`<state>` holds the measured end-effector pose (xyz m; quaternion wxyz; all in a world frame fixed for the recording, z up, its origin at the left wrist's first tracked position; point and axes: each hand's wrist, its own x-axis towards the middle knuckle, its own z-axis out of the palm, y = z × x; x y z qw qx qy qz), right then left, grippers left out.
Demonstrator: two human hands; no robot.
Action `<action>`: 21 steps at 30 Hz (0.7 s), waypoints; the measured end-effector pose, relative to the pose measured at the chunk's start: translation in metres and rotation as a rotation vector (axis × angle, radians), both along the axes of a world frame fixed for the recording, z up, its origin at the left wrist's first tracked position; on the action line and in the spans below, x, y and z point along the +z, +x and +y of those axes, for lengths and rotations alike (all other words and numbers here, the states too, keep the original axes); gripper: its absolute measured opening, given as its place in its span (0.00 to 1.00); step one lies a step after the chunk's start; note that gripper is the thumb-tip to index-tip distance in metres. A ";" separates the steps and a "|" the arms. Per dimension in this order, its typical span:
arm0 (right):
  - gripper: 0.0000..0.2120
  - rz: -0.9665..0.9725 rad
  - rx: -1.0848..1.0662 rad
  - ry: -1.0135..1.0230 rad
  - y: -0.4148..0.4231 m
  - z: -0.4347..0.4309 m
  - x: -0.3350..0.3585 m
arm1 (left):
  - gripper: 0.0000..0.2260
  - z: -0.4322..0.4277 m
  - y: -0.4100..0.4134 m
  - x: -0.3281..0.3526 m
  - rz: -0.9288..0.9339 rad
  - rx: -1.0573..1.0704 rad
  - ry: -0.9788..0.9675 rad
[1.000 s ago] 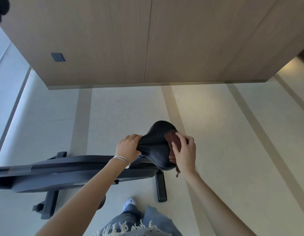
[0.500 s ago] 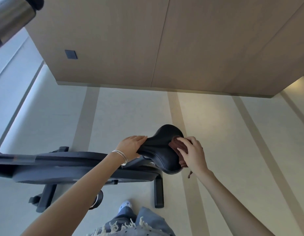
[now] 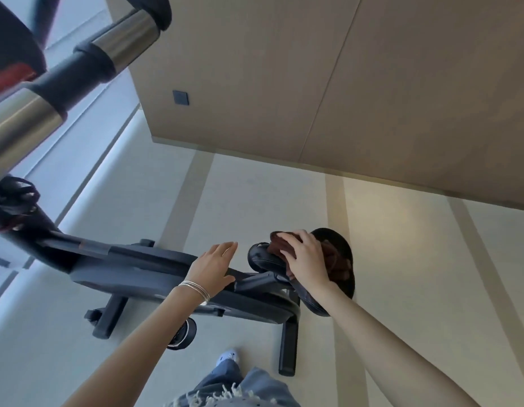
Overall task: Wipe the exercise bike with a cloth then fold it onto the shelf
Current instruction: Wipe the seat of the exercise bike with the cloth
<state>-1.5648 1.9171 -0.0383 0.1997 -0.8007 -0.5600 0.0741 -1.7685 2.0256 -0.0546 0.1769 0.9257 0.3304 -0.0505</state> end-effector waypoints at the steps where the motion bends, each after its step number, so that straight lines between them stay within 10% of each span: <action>1: 0.17 0.004 0.030 -0.019 -0.003 0.010 0.001 | 0.34 0.000 -0.005 0.000 0.002 0.013 0.005; 14: 0.18 -0.469 0.653 -0.060 0.006 -0.083 -0.012 | 0.33 -0.003 0.010 0.009 -0.041 -0.063 0.009; 21: 0.22 0.079 0.324 -0.263 0.028 -0.134 0.020 | 0.31 -0.013 0.040 0.006 -0.065 -0.162 -0.005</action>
